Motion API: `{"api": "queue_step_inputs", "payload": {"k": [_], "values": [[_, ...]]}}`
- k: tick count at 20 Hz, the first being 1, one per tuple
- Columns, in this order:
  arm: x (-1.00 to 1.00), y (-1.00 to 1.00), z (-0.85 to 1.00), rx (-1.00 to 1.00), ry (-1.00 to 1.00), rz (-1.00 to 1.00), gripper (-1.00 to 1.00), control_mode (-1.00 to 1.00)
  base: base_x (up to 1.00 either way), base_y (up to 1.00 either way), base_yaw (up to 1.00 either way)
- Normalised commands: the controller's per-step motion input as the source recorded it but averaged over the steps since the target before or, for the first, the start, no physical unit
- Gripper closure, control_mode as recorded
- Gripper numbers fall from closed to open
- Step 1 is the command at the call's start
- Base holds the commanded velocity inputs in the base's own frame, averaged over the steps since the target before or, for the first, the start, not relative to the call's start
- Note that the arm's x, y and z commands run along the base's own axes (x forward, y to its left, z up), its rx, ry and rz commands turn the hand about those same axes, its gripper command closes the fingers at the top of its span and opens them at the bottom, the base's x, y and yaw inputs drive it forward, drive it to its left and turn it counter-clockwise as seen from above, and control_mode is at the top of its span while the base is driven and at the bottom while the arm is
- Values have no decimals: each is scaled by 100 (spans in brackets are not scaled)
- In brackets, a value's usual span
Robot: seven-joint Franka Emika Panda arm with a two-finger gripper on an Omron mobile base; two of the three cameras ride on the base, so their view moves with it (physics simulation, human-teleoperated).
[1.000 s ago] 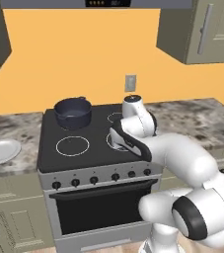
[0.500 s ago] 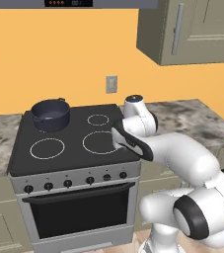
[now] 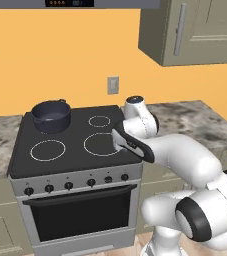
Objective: Retrieve the frozen meat and place it in the pot on a burner. Then turn the burner on.
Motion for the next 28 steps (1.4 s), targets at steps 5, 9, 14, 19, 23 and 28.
{"api": "queue_step_inputs", "payload": {"k": [5, 9, 14, 19, 23, 28], "values": [[0, 96, -37, 0, -17, -13, -100, -100, 0, 0, 0], [-3, 100, -45, 10, -18, -18, -100, -100, 0, 0, 0], [-20, 100, -32, 18, -31, -2, -100, -100, 0, 0, 0], [-37, 86, -25, 26, -36, -2, -100, -100, 0, 0, 0], [-53, 26, -10, 6, -42, 1, -100, -100, 0, 0, 0], [-22, 33, -19, 0, -49, 1, -100, -100, 0, 0, 0]]}}
